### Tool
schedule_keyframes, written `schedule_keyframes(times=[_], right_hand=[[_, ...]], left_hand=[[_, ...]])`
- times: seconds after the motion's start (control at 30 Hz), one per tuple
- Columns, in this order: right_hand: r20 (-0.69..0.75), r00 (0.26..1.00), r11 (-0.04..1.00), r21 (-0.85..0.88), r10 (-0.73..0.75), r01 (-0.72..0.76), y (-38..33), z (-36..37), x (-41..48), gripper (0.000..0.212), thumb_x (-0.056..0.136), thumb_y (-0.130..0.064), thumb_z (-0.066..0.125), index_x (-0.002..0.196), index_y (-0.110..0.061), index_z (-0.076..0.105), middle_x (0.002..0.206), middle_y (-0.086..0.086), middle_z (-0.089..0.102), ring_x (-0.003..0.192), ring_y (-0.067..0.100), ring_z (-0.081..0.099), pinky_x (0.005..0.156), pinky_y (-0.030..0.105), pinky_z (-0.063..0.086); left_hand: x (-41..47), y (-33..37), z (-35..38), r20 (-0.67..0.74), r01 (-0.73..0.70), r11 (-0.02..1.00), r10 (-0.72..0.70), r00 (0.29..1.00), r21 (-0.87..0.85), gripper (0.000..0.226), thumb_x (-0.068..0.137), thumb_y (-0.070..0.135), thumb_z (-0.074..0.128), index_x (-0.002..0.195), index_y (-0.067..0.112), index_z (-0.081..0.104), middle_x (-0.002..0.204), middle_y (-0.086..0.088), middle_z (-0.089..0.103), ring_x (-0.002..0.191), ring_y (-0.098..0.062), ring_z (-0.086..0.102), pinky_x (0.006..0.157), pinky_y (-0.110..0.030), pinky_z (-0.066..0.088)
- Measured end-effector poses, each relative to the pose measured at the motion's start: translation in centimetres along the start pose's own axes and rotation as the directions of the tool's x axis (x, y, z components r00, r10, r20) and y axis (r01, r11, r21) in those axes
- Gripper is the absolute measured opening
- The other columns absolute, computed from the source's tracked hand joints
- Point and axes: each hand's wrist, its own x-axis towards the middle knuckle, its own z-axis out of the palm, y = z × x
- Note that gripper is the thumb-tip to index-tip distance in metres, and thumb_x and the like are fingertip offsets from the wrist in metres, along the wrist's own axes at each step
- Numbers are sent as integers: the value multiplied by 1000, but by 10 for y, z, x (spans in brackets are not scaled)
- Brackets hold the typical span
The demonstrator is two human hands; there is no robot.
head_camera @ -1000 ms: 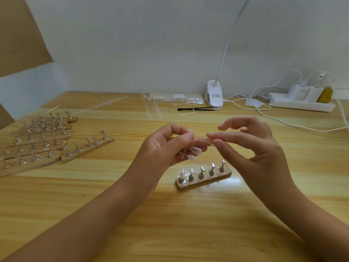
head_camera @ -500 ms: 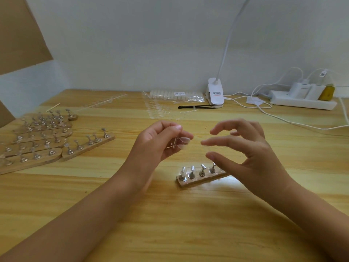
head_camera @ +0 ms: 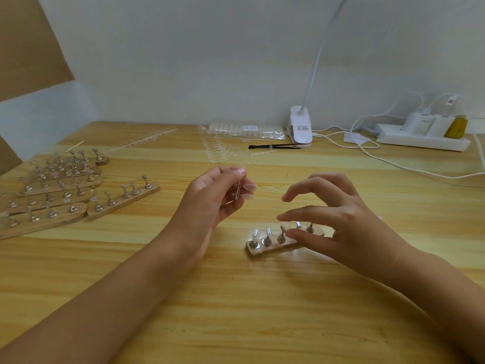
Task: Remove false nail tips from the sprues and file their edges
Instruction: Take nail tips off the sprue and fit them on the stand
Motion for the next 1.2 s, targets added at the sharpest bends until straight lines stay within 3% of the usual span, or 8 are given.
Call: schedule_keyframes(times=[0.23, 0.47, 0.63, 0.7, 0.8, 0.97, 1.13, 1.2], right_hand=[[9, 1000, 1000, -5, -11, 11, -1, 2, 0, 34, 87, -44, 55, 99, -23, 78, 115, -4, 63, 120, 19, 40, 100, 38, 37], [51, 999, 999, 37, 18, -20, 0, 3, 0, 34, 86, -46, 56, 96, -23, 79, 115, -2, 64, 123, 23, 43, 101, 42, 37], [100, 990, 986, 128, 95, -108, -1, -1, 1, 33, 79, -48, 62, 97, -27, 79, 119, -6, 61, 129, 18, 38, 106, 43, 33], [93, 981, 957, 219, 172, -188, -1, -4, 2, 36, 76, -53, 61, 100, -31, 77, 121, -13, 58, 129, 10, 38, 109, 31, 28], [10, 941, 858, 409, 337, -312, -4, -8, 3, 33, 75, -54, 59, 96, -34, 76, 113, -20, 61, 123, 2, 43, 101, 13, 30], [51, 887, 701, 592, 459, -397, -15, -9, 7, 26, 69, -54, 65, 81, -34, 77, 106, -21, 64, 117, 2, 51, 90, 13, 38], [78, 883, 685, 602, 462, -411, -20, -8, 8, 24, 66, -52, 67, 75, -31, 75, 107, -25, 64, 118, 0, 51, 98, 17, 32], [67, 878, 656, 639, 475, -403, -20, -8, 8, 25, 66, -50, 68, 76, -28, 76, 107, -22, 65, 116, 2, 54, 102, 27, 36]], left_hand=[[0, 0, 1, 6, 3, 1000, -3, 1000, 21, 8, 96, 25, 59, 91, 19, 63, 78, 7, 70, 74, -4, 65, 67, -17, 52], [-1, 0, 2, 10, 18, 999, -19, 1000, 35, 7, 94, 26, 61, 91, 20, 64, 79, 6, 70, 74, -4, 64, 69, -19, 51], [-4, 1, 4, 2, 9, 999, -9, 1000, 48, 4, 81, 34, 76, 78, 33, 73, 76, 10, 64, 73, -3, 61, 70, -19, 49], [-5, 2, 5, 10, -4, 998, 4, 1000, 61, 6, 76, 38, 76, 78, 34, 73, 73, 11, 59, 71, -2, 57, 71, -20, 46], [-6, 1, 7, 42, -16, 997, 13, 999, 79, 10, 71, 41, 74, 77, 33, 73, 70, 10, 60, 68, -2, 56, 71, -20, 47], [-11, 1, 13, 147, -45, 983, 19, 989, 179, 10, 71, 42, 74, 77, 34, 73, 69, 12, 65, 69, -1, 60, 74, -16, 51], [-12, 2, 14, 189, -53, 980, 16, 982, 190, 12, 71, 39, 74, 79, 30, 71, 68, 11, 64, 69, -1, 61, 75, -18, 52], [-12, 2, 14, 196, -50, 981, 12, 980, 187, 11, 70, 39, 74, 78, 31, 72, 71, 10, 66, 71, -2, 62, 73, -16, 51]])
